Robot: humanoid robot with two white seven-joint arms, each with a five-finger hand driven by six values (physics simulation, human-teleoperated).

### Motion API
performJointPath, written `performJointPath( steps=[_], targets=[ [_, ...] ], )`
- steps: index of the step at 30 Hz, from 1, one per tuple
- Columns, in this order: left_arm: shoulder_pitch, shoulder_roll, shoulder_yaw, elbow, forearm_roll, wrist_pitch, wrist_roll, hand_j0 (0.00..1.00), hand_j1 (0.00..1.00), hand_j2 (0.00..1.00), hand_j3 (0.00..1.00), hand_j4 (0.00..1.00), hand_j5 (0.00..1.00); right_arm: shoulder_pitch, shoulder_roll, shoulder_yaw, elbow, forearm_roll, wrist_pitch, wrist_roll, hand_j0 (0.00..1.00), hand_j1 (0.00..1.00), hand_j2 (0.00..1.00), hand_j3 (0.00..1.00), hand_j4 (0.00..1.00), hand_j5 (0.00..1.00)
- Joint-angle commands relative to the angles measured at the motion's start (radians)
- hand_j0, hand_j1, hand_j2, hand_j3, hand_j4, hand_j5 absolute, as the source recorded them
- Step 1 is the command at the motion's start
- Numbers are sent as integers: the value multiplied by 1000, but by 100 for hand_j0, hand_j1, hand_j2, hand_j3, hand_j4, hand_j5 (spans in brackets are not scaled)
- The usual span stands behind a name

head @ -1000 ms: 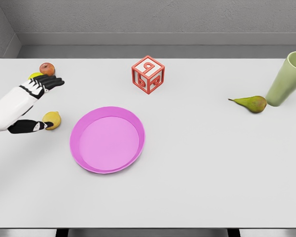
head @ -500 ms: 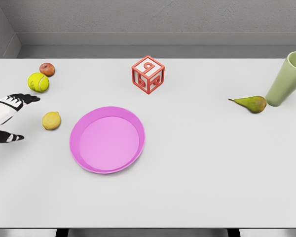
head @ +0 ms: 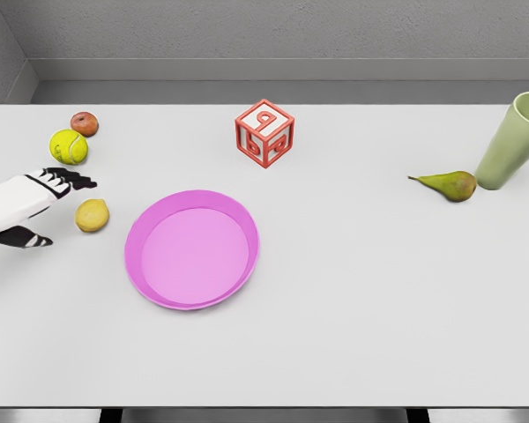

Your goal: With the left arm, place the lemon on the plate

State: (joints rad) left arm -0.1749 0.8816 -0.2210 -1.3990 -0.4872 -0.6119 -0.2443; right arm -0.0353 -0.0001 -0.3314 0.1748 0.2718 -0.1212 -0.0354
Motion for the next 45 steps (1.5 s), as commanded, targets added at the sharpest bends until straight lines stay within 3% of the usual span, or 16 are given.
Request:
performJointPath(
  steps=[1,5,12,14,27,32,33,34,35,37,45],
  targets=[
    [-5,-19,-11,23,-2,1,0,100,100,100,100,100,100,0,0,0,0,0,0,0,100,100,100,100,100,100],
    [-66,-76,-38,92,-7,1,-35,100,100,100,100,100,100,0,0,0,0,0,0,0,100,100,100,100,100,100],
    [-84,-104,-40,97,-10,1,-39,100,100,100,100,100,100,0,0,0,0,0,0,0,100,100,100,100,100,100],
    [-118,-122,-67,120,-19,1,-39,100,100,100,100,100,100,0,0,0,0,1,0,0,100,100,100,100,100,100],
    [-132,-154,-103,127,-37,1,-39,100,100,100,100,100,100,0,0,0,0,0,0,0,100,100,100,100,100,100],
    [-132,-142,-106,170,-37,1,-38,100,100,100,100,100,100,0,0,0,0,0,0,0,100,100,100,100,100,100],
    [-132,-139,-106,170,-37,1,-39,96,96,96,96,96,96,0,0,0,-1,0,0,0,100,100,100,100,100,100],
    [-135,-138,-106,170,-54,1,-39,76,76,76,76,76,76,0,0,0,0,0,0,0,100,100,100,100,100,100],
    [-135,-138,-106,170,-62,1,-41,70,70,70,70,70,70,0,0,0,0,0,0,0,100,100,100,100,100,100],
    [-137,-138,-107,170,-53,1,-87,68,68,68,68,68,68,0,0,0,0,0,0,0,100,100,100,100,100,100],
    [-156,-138,-106,169,-45,1,-87,61,61,61,61,61,61,0,0,0,0,0,0,0,100,100,100,100,100,100]
  ],
)
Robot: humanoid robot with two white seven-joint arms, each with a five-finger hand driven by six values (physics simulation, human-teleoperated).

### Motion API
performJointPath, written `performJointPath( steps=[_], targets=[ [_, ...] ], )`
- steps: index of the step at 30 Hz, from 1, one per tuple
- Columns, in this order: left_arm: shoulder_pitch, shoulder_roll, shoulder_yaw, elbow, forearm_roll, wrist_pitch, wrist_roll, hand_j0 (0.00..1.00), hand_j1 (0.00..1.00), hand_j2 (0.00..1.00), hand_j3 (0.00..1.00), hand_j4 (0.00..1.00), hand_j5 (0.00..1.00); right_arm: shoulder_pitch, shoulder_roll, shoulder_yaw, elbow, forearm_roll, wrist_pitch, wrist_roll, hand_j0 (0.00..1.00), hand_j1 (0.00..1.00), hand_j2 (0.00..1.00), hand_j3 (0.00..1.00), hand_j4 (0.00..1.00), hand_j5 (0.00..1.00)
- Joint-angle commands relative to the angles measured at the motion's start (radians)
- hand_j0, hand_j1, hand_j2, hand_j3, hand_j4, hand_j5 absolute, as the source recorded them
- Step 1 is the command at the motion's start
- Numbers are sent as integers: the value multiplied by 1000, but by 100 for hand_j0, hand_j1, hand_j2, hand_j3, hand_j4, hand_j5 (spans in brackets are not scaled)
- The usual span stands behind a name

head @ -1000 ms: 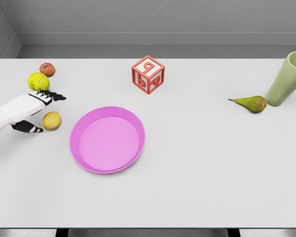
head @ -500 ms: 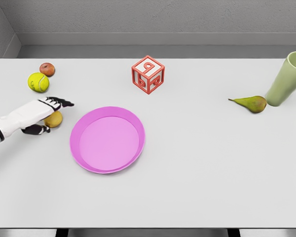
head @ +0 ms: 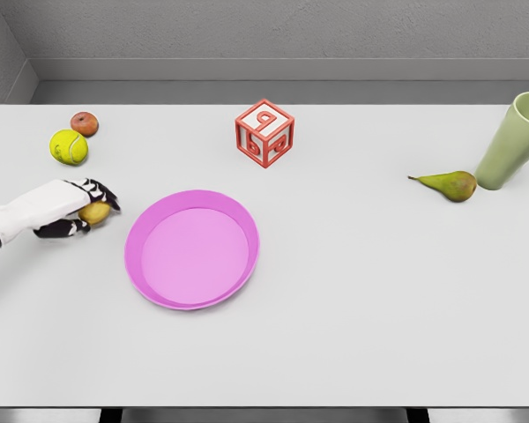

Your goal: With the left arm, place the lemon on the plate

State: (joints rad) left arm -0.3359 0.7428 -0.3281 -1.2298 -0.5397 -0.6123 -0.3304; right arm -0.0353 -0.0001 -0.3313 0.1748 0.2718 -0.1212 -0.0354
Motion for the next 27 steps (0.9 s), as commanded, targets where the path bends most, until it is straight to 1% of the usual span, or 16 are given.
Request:
performJointPath(
  steps=[1,6,12,13,14,17,27],
  targets=[
    [0,1,1,-2,7,1,-1,61,61,61,61,61,61,0,0,0,0,0,0,0,100,100,100,100,100,100],
    [-14,1,1,-8,26,1,-1,62,62,62,62,62,62,0,0,0,0,0,0,0,100,100,100,100,100,100],
    [-23,1,1,-19,27,1,-1,62,62,62,62,62,62,0,0,0,0,0,0,0,100,100,100,100,100,100],
    [-25,0,3,-31,29,1,-1,62,62,62,62,62,62,0,0,0,0,1,0,0,100,100,100,100,100,100],
    [-25,1,1,-65,29,1,-1,62,62,62,62,62,62,0,0,0,0,0,0,0,100,100,100,100,100,100],
    [-22,0,1,-128,29,1,-1,62,62,62,62,62,62,-2,0,0,0,0,0,0,100,100,100,100,100,100],
    [-8,0,-2,-267,37,1,-2,62,62,62,62,62,62,0,0,0,0,0,0,0,100,100,100,100,100,100]
  ],
)
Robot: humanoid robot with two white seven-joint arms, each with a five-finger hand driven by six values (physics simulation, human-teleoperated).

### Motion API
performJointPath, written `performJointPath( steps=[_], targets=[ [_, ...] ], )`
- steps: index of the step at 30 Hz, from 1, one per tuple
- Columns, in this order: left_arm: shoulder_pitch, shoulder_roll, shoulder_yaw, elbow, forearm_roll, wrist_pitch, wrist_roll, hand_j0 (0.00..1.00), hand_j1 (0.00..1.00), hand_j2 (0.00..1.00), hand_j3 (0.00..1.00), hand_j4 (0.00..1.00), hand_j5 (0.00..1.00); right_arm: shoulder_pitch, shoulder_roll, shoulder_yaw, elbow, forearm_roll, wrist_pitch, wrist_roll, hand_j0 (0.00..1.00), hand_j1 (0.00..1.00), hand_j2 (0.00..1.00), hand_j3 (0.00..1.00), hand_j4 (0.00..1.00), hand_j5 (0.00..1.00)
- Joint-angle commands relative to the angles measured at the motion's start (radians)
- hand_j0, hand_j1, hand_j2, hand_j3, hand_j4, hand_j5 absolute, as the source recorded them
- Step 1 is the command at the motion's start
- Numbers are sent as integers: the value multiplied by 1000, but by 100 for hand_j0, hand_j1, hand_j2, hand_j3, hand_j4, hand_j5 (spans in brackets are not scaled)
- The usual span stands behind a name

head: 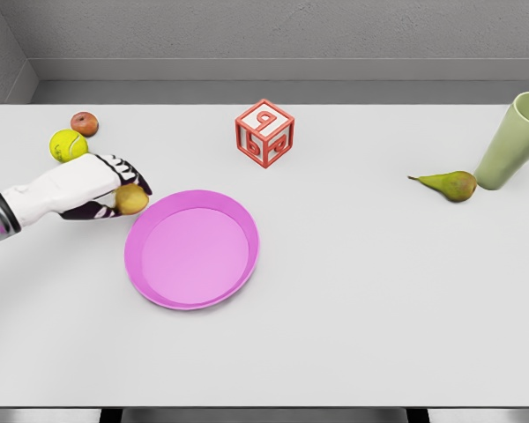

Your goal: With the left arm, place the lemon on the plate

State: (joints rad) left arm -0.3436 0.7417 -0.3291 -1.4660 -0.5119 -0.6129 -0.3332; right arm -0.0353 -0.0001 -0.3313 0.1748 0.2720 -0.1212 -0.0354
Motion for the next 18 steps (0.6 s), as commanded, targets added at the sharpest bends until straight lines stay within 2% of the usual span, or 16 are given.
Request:
performJointPath(
  steps=[1,5,6,9,10,11,12,13,16,18],
  targets=[
    [0,2,-2,-43,12,2,0,62,62,62,62,62,62,-2,0,0,0,0,0,0,100,100,100,100,100,100],
    [3,1,-42,-123,12,2,0,62,62,62,62,62,62,0,0,0,0,0,0,0,100,100,100,100,100,100],
    [3,1,-57,-128,15,2,0,65,65,65,65,65,65,-2,0,0,0,1,0,0,100,100,100,100,100,100],
    [3,-4,-83,-137,15,2,-1,66,66,66,66,66,66,0,0,0,0,0,0,0,100,100,100,100,100,100],
    [3,-5,-90,-145,18,2,2,76,76,76,76,76,76,0,0,0,0,0,0,0,100,100,100,100,100,100],
    [5,-5,-91,-145,33,2,2,91,91,91,91,91,91,0,0,0,0,0,0,0,100,100,100,100,100,100],
    [3,-1,-91,-145,47,2,2,99,99,99,99,99,99,0,0,0,0,0,0,0,100,100,100,100,100,100],
    [2,2,-90,-143,49,2,2,100,100,100,100,100,100,-2,0,0,0,0,0,0,100,100,100,100,100,100],
    [-9,48,-47,-132,84,2,2,100,100,100,100,100,100,0,0,0,0,0,0,0,100,100,100,100,100,100],
    [2,77,35,-114,93,2,2,100,100,100,100,100,100,-2,0,0,0,0,0,0,100,100,100,100,100,100]
  ],
)
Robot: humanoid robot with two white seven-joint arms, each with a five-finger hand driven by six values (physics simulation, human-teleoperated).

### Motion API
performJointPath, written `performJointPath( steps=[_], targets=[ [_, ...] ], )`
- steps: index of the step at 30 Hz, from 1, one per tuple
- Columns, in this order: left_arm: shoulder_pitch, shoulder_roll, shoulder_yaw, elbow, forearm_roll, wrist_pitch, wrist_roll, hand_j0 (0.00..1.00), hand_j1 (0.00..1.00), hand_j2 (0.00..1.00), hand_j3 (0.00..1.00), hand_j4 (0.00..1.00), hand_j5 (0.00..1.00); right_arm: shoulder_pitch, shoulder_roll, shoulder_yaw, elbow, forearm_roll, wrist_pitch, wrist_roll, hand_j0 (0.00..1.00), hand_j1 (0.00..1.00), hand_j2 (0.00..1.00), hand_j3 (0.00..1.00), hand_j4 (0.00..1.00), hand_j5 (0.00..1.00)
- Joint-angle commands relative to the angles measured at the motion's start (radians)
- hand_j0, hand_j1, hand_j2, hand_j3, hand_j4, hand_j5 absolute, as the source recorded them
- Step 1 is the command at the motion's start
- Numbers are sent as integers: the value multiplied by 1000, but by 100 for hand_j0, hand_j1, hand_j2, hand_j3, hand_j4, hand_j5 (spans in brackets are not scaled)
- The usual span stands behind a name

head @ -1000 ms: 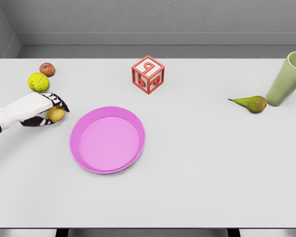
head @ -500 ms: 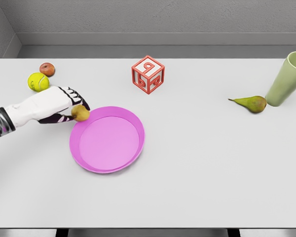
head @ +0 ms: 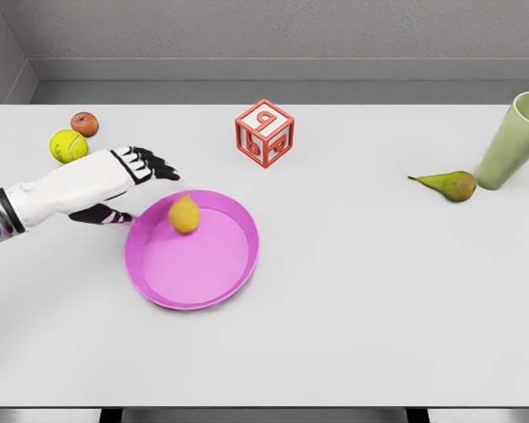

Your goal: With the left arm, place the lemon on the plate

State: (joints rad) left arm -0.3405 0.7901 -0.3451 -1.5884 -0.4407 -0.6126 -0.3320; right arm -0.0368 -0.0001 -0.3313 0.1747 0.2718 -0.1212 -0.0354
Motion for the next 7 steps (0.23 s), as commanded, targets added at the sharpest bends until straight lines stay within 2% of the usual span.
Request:
performJointPath(
  steps=[1,3,6,7],
  targets=[
    [0,43,72,47,23,2,1,100,100,100,100,100,100,2,0,0,0,1,0,0,100,100,100,100,100,100],
    [2,52,112,143,27,2,1,100,100,100,100,100,100,0,0,0,0,0,0,0,100,100,100,100,100,100],
    [3,60,101,134,36,2,1,100,100,100,100,100,100,2,0,0,0,0,0,0,100,100,100,100,100,100],
    [25,61,95,127,37,2,-1,100,100,100,100,100,100,2,0,0,0,0,0,0,100,100,100,100,100,100]
  ],
)
